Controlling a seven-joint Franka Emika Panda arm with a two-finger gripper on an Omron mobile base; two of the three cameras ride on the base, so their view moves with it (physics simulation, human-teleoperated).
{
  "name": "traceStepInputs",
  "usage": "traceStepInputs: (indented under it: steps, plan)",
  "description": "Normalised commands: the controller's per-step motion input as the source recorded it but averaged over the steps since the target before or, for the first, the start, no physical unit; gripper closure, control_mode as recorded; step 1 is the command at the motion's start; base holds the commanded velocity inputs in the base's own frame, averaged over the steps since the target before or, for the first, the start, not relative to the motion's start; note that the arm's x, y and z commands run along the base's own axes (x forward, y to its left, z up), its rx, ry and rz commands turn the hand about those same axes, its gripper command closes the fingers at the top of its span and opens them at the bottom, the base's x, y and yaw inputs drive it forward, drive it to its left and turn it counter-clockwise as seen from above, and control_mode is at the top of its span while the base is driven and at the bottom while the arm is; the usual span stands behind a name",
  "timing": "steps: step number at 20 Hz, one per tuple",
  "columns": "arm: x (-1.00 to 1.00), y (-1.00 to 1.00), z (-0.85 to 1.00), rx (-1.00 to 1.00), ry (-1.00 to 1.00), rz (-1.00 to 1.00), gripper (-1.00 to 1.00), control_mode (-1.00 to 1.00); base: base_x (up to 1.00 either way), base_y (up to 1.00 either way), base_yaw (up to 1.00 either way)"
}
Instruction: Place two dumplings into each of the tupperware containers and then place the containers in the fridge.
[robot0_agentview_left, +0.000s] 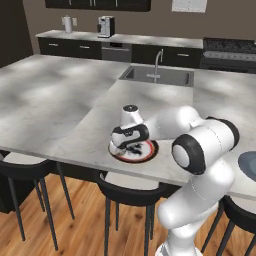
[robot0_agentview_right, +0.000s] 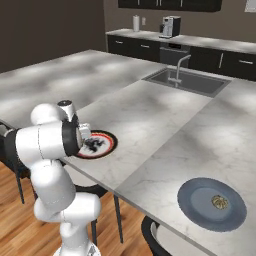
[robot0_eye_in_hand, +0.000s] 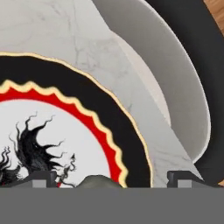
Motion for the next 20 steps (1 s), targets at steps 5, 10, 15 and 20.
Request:
traceStepInputs:
  steps: [5,10,15,20]
  plan:
    - [0.41,0.10,-0.25,0.00,0.01,0.02,-1.00,-1.00,0.00,0.00,0.00]
    - [0.39,0.00,-0.37,0.00,0.03,0.00,-1.00,-1.00,0.00,0.00,0.00]
    - [0.36,0.14,-0.30,-0.01,0.03,0.00,-1.00,-1.00,0.00,0.00,0.00]
    - [0.15,0.10,-0.38,-0.06,0.08,0.00,1.00,-1.00,0.00,0.00,0.00]
